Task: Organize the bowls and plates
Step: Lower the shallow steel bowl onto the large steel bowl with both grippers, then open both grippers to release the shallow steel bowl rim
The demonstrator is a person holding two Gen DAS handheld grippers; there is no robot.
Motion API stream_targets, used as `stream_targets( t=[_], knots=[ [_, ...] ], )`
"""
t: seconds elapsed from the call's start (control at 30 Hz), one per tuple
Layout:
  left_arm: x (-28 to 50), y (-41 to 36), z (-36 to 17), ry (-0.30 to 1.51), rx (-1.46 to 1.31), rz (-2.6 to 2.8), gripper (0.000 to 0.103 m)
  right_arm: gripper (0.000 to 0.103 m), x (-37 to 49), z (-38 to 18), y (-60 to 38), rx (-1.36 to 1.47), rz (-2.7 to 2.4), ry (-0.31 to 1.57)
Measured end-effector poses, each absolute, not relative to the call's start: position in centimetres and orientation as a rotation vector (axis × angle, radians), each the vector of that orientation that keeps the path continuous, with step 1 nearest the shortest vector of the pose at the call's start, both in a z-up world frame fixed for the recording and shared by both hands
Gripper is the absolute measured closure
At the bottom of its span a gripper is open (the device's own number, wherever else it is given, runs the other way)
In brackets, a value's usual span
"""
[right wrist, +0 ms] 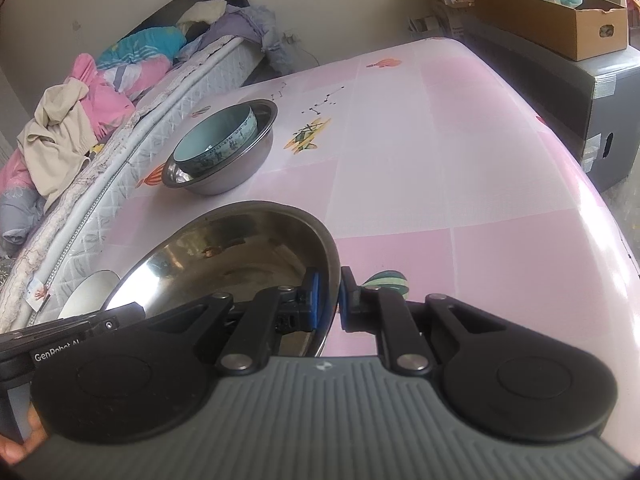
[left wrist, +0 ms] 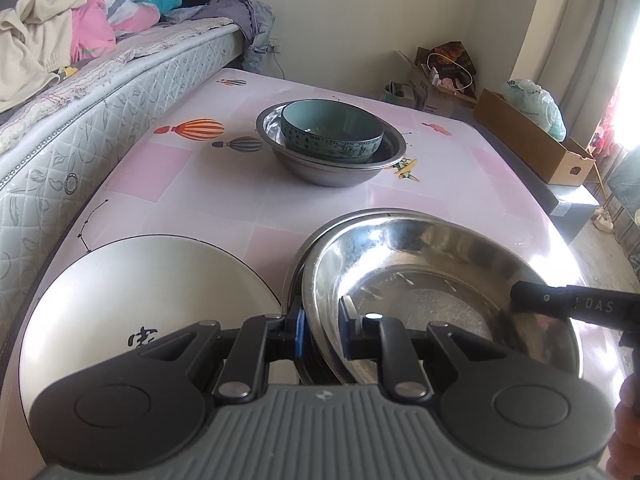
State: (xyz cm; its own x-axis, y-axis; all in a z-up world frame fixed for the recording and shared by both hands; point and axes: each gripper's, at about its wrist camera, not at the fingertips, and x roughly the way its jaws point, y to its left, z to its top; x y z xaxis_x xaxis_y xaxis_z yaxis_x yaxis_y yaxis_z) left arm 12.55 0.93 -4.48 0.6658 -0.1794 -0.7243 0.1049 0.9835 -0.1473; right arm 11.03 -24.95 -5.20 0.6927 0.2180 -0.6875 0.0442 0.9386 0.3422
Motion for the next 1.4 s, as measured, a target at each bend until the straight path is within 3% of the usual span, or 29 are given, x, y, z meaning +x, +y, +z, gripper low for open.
stream_targets(
  t=[0.5,0.73,1.13,1.3,1.4],
  knots=[
    [13.3,0.7,-4.3,0.829,-0.094,-0.173,0.08,0.092,12.0,-5.8,-24.5,0.335,0.094,0.802],
    [12.9,0.5,-3.6,0.804,-0.065,-0.165,0.059,0.091,12.1,-6.1,-24.6,0.355,0.099,0.81],
    [12.2,0.7,-2.9,0.786,-0.069,-0.17,0.056,0.09,11.4,-5.0,-25.0,0.378,0.097,0.78],
    [11.6,1.0,-2.4,0.779,-0.07,-0.164,0.045,0.089,10.4,-4.2,-25.7,0.401,0.088,0.763],
    [11.0,1.3,-2.0,0.772,-0.061,-0.156,0.037,0.083,9.5,-3.7,-26.2,0.421,0.08,0.76]
  ],
)
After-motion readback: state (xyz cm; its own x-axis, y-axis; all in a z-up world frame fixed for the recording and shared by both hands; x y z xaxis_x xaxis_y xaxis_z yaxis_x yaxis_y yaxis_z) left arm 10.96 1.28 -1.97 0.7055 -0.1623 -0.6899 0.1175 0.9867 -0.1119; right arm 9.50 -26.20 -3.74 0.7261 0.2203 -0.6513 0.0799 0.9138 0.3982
